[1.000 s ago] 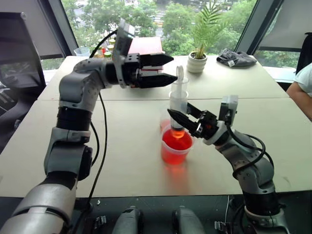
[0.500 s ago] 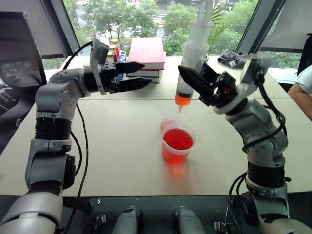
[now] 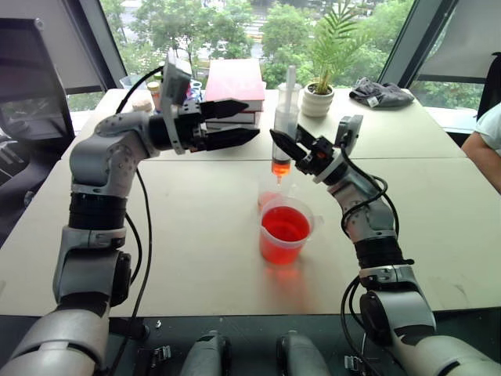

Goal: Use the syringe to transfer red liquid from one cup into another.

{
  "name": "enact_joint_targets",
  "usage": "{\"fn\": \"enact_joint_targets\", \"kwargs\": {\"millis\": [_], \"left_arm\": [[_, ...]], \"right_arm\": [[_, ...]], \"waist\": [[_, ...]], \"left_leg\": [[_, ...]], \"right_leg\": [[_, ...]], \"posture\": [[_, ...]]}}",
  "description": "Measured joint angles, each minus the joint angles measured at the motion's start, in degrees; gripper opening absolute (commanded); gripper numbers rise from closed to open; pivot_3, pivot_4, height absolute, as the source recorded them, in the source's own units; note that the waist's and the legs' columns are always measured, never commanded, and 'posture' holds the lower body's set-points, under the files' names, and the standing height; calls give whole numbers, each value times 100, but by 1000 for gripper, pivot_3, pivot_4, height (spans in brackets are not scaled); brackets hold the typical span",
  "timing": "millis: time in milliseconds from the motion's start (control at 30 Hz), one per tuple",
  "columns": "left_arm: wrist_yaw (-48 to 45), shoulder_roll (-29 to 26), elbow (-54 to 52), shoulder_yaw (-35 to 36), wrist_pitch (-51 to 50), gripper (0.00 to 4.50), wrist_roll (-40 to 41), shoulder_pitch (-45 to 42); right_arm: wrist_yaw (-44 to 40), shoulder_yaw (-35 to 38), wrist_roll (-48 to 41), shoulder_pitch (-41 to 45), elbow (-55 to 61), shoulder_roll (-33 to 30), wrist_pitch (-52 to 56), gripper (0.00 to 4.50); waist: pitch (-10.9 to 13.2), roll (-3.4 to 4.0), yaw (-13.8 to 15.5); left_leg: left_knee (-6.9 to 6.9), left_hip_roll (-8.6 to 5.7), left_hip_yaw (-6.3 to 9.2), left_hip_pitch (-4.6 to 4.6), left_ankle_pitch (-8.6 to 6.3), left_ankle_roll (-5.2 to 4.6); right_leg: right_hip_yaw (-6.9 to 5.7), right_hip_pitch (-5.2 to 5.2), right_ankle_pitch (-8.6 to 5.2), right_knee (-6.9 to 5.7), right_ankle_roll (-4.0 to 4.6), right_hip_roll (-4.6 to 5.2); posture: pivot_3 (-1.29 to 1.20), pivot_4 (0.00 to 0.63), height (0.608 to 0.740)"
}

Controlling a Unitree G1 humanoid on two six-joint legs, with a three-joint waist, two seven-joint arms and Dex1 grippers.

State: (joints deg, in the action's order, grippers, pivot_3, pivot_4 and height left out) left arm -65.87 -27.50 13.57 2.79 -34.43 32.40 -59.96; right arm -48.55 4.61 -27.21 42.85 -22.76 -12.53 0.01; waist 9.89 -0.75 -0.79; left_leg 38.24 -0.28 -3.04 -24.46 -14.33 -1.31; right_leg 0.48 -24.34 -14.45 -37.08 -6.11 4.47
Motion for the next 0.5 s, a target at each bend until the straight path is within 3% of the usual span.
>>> {"fn": "enact_joint_targets", "kwargs": {"millis": [500], "left_arm": [[-93, 727, 1332, -201, 630, 3960, -366, -747]], "right_arm": [[-94, -109, 213, -190, 71, 46, -63, 1457]], "waist": [[0, 0, -15]], "left_leg": [[-1, 0, 0, 1, 0, 1]], "right_leg": [[-1, 0, 0, -1, 0, -1]], "posture": [[0, 150, 740]]}}
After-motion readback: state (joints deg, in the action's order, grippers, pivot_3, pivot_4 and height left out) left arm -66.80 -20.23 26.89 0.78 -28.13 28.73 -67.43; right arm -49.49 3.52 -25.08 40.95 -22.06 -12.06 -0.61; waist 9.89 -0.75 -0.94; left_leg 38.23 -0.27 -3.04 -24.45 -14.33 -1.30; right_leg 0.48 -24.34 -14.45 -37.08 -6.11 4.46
